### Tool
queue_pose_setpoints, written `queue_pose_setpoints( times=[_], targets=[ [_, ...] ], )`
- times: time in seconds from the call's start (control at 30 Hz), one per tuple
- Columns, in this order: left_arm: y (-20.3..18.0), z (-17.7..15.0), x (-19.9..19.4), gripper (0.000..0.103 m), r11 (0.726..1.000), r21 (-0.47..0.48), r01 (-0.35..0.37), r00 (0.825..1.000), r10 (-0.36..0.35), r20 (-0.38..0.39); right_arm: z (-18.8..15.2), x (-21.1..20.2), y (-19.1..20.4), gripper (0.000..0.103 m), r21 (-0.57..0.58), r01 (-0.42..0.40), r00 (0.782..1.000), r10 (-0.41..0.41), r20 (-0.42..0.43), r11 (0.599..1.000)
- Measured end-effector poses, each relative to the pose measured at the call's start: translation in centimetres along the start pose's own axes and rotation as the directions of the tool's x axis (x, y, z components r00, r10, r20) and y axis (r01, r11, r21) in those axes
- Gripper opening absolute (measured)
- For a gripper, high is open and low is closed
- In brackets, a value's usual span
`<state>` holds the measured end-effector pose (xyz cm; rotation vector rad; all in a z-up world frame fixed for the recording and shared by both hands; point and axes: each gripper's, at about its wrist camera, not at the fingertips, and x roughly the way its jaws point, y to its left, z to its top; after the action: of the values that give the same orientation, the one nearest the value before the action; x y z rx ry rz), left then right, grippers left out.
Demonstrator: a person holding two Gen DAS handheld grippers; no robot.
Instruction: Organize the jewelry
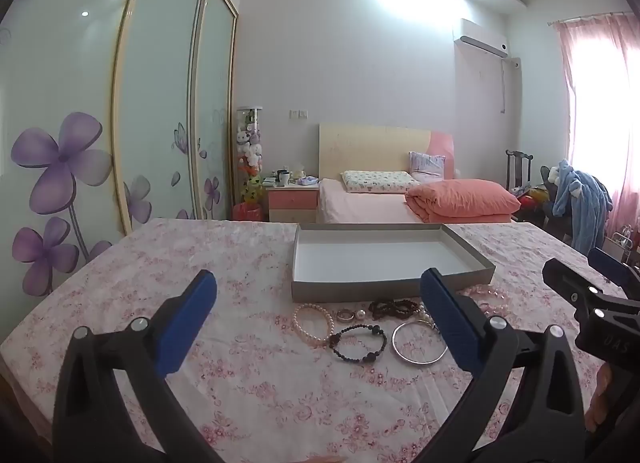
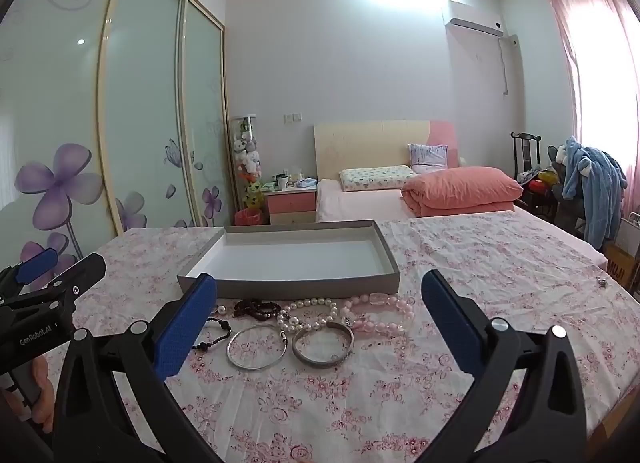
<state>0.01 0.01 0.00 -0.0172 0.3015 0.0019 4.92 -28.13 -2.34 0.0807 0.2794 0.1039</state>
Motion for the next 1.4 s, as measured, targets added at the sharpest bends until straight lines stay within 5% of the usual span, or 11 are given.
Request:
queue_pose_setpoints(
  times=[1.4],
  targets=[
    [0.0, -0.01, 0.04, 0.099, 1.0, 0.001, -0.001, 1.0, 0.001, -0.007, 0.14, 0.12, -0.42, 0.101, 0.008, -0.003, 1.0, 0.003, -0.008, 1.0]
  ],
)
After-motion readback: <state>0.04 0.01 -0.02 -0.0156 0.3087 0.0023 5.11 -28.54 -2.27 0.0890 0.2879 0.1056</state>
